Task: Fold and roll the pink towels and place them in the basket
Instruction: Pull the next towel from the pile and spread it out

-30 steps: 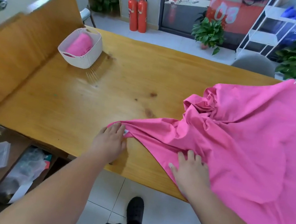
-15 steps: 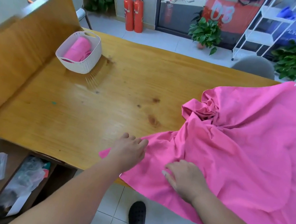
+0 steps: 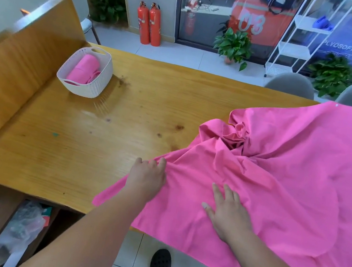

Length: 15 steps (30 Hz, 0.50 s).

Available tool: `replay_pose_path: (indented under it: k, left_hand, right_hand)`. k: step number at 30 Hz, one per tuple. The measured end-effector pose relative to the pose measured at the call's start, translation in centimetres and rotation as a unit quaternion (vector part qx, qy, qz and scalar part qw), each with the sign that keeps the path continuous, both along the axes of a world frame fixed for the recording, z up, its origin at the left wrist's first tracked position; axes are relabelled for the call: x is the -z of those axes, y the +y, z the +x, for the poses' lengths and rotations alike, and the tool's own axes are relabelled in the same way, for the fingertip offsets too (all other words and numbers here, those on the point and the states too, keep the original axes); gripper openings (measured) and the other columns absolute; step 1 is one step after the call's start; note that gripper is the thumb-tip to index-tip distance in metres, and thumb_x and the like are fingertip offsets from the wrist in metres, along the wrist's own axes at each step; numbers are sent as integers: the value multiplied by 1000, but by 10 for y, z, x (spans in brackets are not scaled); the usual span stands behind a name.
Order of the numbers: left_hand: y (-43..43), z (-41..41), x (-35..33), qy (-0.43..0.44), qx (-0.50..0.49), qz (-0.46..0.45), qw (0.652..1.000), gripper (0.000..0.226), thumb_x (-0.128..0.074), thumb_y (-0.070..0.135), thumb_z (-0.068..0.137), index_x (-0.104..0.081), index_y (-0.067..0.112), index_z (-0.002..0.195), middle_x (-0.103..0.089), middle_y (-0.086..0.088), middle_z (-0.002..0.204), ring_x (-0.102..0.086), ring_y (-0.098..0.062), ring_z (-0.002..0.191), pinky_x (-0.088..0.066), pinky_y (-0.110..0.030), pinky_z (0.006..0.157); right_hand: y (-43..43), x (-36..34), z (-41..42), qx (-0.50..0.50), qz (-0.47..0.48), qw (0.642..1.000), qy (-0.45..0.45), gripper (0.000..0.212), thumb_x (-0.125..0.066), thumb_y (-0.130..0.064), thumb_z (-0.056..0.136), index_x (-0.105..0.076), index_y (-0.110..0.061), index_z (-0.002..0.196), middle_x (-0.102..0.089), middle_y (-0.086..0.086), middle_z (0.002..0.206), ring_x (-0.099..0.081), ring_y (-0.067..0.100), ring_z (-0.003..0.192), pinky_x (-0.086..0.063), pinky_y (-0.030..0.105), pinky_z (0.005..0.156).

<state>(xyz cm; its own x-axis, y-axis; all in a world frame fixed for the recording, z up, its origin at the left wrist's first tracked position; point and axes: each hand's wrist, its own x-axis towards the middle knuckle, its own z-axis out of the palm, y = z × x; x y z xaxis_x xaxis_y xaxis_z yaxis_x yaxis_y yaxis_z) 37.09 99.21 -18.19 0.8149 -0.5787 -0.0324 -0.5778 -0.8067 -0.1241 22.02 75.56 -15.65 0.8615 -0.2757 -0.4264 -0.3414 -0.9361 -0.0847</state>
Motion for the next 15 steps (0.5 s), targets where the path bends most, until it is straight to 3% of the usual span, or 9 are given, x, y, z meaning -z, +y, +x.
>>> replay_pose_path:
  k: [2,3,4,6,7,9,11,13,15]
  left_hand:
    - [-8,5,-9,-20,1,-11,1000,28,-62,33,93,-69,13,112,-71,-4,76,-69,-27,66,-47,-39,71]
    - [-12,8,-11,-13,10,-29,999,26,-62,31,92,-68,13,110,-70,-6,79,-68,-29,71,-48,-40,71]
    - [-17,8,-14,8,25,-51,998,30,-60,29,91,-67,12,115,-69,-10,91,-68,-33,83,-51,-43,75]
    - [-30,9,-14,66,77,-81,991,53,-55,26,93,-55,13,145,-62,-15,135,-60,-37,125,-51,-50,99]
    - [-37,8,-13,96,101,-87,986,62,-53,27,96,-44,16,157,-49,-14,155,-47,-35,143,-43,-50,113]
    - [-46,6,-9,151,109,-62,981,67,-46,33,103,-27,20,166,-30,-9,171,-29,-28,157,-28,-48,126]
    - [-51,9,-5,146,76,-37,986,62,-37,39,106,-30,19,164,-41,-7,165,-42,-25,150,-33,-47,121]
    - [-57,14,-9,86,35,-8,996,49,-32,38,106,-48,14,146,-67,-8,137,-65,-29,121,-45,-46,102]
    - [-71,19,-21,55,14,7,998,37,-35,33,106,-53,14,131,-74,-6,110,-71,-30,96,-43,-44,92]
  right_hand:
    - [2,1,3,-26,-12,999,-15,73,-29,-68,104,-26,-27,164,-40,7,155,-37,27,143,-43,44,111]
    - [2,-1,4,-42,-16,999,-25,71,-27,-68,102,-34,-27,160,-47,4,146,-43,25,136,-44,43,107]
    - [1,-2,5,-56,-15,998,-35,72,-22,-68,100,-41,-27,156,-51,1,139,-47,25,130,-45,43,104]
    - [-5,-6,6,-74,-8,995,-69,74,-19,-68,95,-54,-28,146,-56,-1,134,-51,25,126,-47,43,101]
    - [-8,-7,6,-77,-8,993,-90,71,-22,-66,95,-59,-28,142,-57,0,135,-52,25,126,-49,43,101]
    - [-17,-13,8,-64,-13,990,-126,62,-33,-61,98,-61,-27,142,-55,4,144,-51,28,132,-49,46,105]
    - [-27,-18,13,-42,-9,987,-155,56,-44,-56,102,-56,-27,148,-47,7,156,-43,32,143,-44,49,113]
    - [-41,-22,21,-25,-5,988,-153,60,-46,-55,103,-47,-26,156,-36,7,165,-32,32,152,-34,49,121]
    - [-55,-25,34,-6,-4,990,-137,64,-41,-56,105,-37,-26,161,-25,7,171,-22,30,157,-25,47,126]
